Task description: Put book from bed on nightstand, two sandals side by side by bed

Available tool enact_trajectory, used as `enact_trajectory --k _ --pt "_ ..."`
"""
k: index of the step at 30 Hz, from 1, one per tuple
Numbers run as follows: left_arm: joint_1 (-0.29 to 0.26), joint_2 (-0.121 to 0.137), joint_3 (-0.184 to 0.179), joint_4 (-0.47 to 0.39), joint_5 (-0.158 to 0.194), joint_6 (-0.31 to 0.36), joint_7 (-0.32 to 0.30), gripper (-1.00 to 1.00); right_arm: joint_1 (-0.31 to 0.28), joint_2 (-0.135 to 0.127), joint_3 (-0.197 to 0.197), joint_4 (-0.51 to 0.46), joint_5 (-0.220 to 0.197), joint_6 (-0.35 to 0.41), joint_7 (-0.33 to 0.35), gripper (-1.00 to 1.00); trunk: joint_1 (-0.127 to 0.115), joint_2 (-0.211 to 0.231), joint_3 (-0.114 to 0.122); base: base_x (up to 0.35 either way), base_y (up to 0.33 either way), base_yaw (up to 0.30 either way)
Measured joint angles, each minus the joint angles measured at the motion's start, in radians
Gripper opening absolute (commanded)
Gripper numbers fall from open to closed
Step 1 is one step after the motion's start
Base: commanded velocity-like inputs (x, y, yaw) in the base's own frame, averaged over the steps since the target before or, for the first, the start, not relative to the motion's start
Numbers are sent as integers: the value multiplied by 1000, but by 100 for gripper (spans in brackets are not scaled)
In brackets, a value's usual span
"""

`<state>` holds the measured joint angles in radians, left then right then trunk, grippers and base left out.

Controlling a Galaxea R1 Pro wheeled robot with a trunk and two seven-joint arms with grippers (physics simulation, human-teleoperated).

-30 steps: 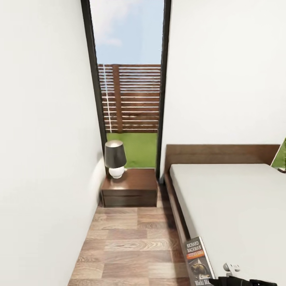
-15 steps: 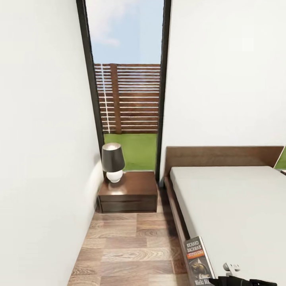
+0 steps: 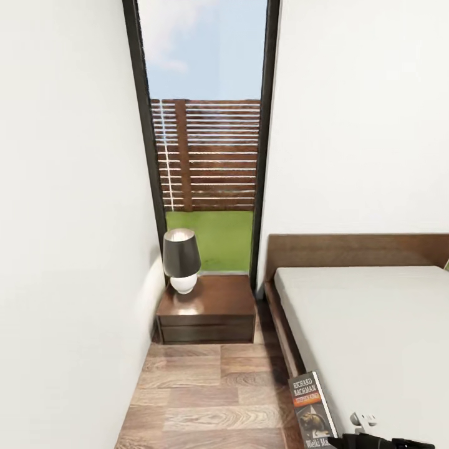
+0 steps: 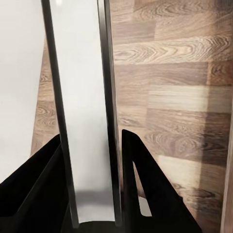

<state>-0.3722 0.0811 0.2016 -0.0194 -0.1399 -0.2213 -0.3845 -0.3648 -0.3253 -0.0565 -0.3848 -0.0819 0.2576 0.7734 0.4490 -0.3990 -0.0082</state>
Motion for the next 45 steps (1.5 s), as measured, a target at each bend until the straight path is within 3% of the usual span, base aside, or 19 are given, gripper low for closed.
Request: enact_trajectory --k 45 --pt "0 0 0 0 0 0 0 100 0 0 0 0 1 -1 -2 -100 0 0 0 319 -32 0"
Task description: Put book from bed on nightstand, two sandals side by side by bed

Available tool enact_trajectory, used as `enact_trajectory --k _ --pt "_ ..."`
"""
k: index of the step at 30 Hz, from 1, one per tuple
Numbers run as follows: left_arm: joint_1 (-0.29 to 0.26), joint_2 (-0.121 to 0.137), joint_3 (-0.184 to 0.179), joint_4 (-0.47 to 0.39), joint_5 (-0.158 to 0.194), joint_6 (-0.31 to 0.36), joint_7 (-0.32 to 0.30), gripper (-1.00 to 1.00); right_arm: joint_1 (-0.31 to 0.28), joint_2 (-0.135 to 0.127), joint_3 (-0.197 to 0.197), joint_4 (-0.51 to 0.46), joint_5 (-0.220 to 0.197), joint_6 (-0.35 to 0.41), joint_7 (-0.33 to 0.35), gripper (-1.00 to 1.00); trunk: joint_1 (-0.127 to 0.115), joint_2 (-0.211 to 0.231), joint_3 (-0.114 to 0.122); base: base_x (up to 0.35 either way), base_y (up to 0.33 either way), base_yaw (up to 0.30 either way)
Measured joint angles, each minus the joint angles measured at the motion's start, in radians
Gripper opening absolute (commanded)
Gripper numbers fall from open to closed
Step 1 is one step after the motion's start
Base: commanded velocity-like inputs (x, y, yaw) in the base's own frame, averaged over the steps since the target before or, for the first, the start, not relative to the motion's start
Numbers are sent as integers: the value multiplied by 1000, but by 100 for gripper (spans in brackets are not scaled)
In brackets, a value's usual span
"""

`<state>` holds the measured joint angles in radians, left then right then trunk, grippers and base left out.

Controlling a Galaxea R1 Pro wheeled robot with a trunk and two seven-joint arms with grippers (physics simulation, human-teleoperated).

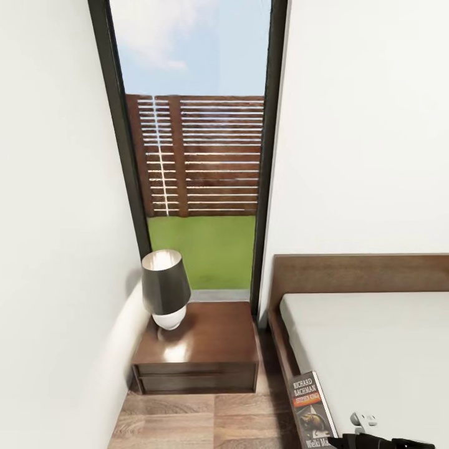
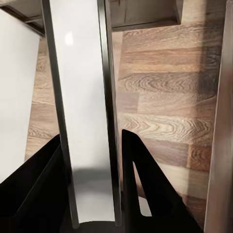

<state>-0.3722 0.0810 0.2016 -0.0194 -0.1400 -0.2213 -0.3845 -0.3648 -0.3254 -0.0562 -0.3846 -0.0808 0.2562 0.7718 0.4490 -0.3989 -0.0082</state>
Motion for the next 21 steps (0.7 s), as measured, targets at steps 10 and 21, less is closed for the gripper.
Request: enact_trajectory --k 10,21 --pt "0 0 0 0 0 0 0 100 0 0 0 0 0 0 0 -100 0 0 0 309 0 0" --pt "0 0 0 0 0 0 0 100 0 0 0 0 0 0 0 -100 0 0 0 309 0 0"
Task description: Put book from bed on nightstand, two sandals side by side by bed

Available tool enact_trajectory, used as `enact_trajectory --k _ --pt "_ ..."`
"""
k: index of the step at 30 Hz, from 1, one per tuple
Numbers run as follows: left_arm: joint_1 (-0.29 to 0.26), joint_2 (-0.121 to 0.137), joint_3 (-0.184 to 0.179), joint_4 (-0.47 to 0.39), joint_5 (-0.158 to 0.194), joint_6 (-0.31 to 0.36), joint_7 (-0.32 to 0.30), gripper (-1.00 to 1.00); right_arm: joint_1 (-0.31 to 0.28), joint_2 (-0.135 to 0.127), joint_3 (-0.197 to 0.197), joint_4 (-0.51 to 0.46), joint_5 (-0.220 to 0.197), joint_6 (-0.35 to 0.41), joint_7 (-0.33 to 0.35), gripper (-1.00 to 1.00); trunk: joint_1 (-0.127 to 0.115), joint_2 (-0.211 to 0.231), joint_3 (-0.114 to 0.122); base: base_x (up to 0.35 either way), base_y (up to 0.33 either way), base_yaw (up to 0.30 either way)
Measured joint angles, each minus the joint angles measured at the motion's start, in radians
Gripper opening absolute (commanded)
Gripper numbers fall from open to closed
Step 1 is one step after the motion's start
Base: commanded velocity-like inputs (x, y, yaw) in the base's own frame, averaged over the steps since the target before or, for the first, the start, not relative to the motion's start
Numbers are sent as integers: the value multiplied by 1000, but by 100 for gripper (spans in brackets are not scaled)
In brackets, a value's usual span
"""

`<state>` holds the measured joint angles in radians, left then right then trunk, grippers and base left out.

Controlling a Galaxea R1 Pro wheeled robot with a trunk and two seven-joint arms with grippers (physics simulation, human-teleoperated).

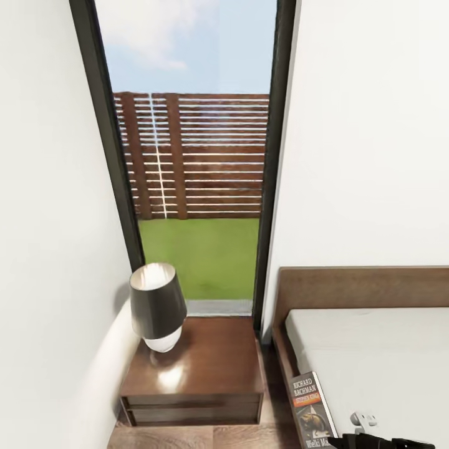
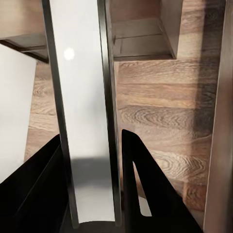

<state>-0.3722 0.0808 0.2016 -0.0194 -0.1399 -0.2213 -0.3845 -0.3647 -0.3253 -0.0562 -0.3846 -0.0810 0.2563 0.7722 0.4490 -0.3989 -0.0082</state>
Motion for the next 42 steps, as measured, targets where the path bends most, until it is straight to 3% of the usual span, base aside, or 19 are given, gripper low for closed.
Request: enact_trajectory --k 15,26,28,29,30,32,34,37,39,41,42 --pt "0 0 0 0 0 0 0 100 0 0 0 0 0 0 0 -100 0 0 0 296 0 0" --pt "0 0 -1 -1 -2 -2 -17 100 0 1 -1 1 -2 1 0 -100 1 0 0 32 0 0" --pt "0 -1 -4 -2 -4 -2 -90 100 0 1 -1 1 -1 0 0 -100 1 0 0 0 0 0" --pt "0 0 -7 -5 -5 -1 -191 100 0 1 -1 1 -2 0 0 -100 1 0 0 0 0 0" --pt "0 0 -6 -6 -5 0 -231 100 0 1 -1 1 -2 0 0 -100 1 0 0 0 0 0" --pt "-4 1 -4 -28 -4 5 -372 100 0 2 -1 1 -2 0 0 -100 1 0 0 0 0 0" --pt "-9 1 -2 -60 -1 10 -443 100 0 2 -1 1 -2 1 1 -100 1 0 0 0 0 0" --pt "-13 1 -3 -114 2 23 -489 100 0 3 -1 1 -2 1 1 -100 1 0 0 2 0 0" --pt "-16 -1 -2 -166 4 79 -508 100 0 2 -1 1 -2 1 0 -100 1 0 0 24 0 0" --pt "-19 -5 0 -269 20 204 -523 100 0 2 -1 1 -2 1 1 -100 0 0 0 49 0 0" --pt "-20 -5 -1 -302 27 235 -528 100 0 2 -1 1 -2 1 1 -100 0 0 0 35 0 0"
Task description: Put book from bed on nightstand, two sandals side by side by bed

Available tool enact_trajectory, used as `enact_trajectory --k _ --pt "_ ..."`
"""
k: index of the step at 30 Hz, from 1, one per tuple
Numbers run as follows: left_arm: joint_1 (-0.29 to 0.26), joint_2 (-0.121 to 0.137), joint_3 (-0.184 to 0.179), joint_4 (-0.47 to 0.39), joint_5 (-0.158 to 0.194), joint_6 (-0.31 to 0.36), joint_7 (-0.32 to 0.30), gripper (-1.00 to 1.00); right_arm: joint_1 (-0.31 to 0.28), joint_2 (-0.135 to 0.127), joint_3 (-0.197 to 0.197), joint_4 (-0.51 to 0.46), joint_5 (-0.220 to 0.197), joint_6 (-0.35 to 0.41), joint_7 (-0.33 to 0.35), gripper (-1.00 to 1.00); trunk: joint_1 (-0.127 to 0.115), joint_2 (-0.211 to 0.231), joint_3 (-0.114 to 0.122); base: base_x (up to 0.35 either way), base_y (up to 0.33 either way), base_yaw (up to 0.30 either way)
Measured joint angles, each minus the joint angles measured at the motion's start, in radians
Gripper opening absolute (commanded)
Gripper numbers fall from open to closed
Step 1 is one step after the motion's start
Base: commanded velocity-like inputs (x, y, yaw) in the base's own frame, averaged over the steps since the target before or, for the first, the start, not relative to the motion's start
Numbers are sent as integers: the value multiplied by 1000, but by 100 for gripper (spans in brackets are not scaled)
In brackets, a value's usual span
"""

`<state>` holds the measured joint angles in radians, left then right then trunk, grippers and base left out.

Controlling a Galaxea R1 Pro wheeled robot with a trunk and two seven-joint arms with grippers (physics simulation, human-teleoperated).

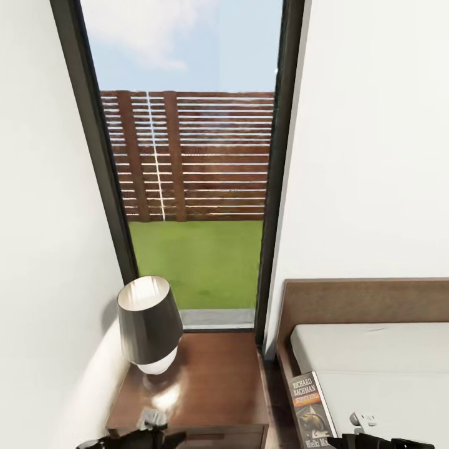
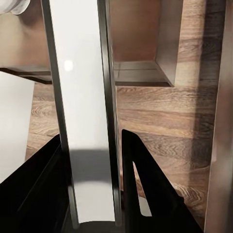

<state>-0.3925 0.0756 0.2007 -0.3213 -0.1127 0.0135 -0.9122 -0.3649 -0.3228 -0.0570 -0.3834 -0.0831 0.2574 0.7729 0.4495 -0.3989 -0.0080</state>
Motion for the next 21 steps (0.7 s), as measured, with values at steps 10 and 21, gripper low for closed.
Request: enact_trajectory --k 10,21 --pt "-5 62 12 -241 216 159 -267 100 0 3 0 0 1 1 -1 -100 0 0 0 7 0 0" --pt "-4 61 11 -268 219 151 -280 100 0 0 -2 -36 -5 15 7 -100 0 0 0 0 0 0"
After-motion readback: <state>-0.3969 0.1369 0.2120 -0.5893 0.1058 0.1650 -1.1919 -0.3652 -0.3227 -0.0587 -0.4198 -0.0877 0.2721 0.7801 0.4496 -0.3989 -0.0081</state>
